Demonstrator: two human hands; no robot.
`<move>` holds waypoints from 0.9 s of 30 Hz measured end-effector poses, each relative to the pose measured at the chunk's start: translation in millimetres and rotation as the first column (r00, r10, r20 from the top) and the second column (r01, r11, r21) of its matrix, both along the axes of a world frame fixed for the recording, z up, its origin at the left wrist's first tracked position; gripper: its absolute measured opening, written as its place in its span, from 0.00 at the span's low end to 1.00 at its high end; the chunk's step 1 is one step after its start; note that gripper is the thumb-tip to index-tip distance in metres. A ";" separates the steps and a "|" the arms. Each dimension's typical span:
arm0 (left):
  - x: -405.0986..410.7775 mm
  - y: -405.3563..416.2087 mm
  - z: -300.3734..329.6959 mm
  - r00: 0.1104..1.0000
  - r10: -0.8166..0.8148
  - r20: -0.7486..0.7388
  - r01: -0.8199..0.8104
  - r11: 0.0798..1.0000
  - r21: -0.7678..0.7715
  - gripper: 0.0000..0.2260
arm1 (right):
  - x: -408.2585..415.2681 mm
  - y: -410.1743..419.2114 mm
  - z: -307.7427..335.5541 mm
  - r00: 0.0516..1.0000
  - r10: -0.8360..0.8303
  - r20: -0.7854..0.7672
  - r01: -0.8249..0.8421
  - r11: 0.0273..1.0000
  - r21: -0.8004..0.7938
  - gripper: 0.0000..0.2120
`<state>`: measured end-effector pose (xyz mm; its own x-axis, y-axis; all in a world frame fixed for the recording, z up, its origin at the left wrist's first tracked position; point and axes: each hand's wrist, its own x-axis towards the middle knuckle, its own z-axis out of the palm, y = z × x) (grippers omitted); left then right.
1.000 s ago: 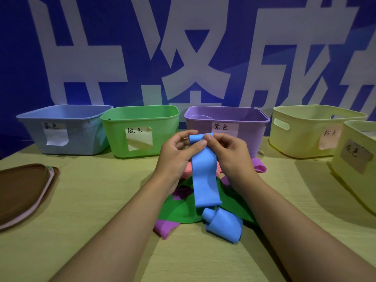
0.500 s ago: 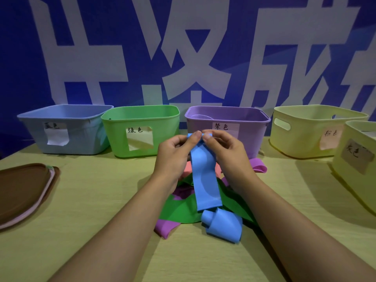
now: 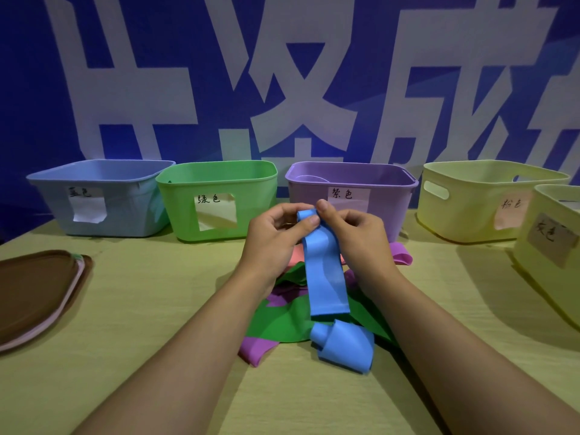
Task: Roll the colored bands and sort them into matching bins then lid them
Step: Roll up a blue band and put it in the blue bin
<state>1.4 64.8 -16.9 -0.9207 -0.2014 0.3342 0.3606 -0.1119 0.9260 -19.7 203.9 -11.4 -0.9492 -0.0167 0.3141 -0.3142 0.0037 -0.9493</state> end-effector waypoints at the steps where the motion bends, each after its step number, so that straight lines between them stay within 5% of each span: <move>1: -0.2 0.0 -0.2 1.000 -0.001 -0.002 0.001 1.000 0.002 0.09 | -0.4 -0.5 -0.1 1.000 0.005 -0.004 -0.005 1.000 -0.001 0.20; 11: -1.3 1.3 1.6 0.997 -0.052 0.053 0.048 0.996 0.074 0.08 | -4.0 -2.8 -0.1 0.998 -0.004 -0.059 0.000 0.998 -0.071 0.16; 21: 0.9 4.5 0.7 0.989 0.003 0.150 -0.001 1.000 -0.014 0.18 | -5.1 -5.2 -4.3 0.994 0.043 -0.096 -0.047 0.998 -0.042 0.11; 27: -2.4 2.8 0.2 0.995 -0.002 0.096 -0.005 0.998 0.069 0.07 | -3.4 -5.5 -5.3 0.991 0.076 -0.111 -0.081 0.996 -0.033 0.07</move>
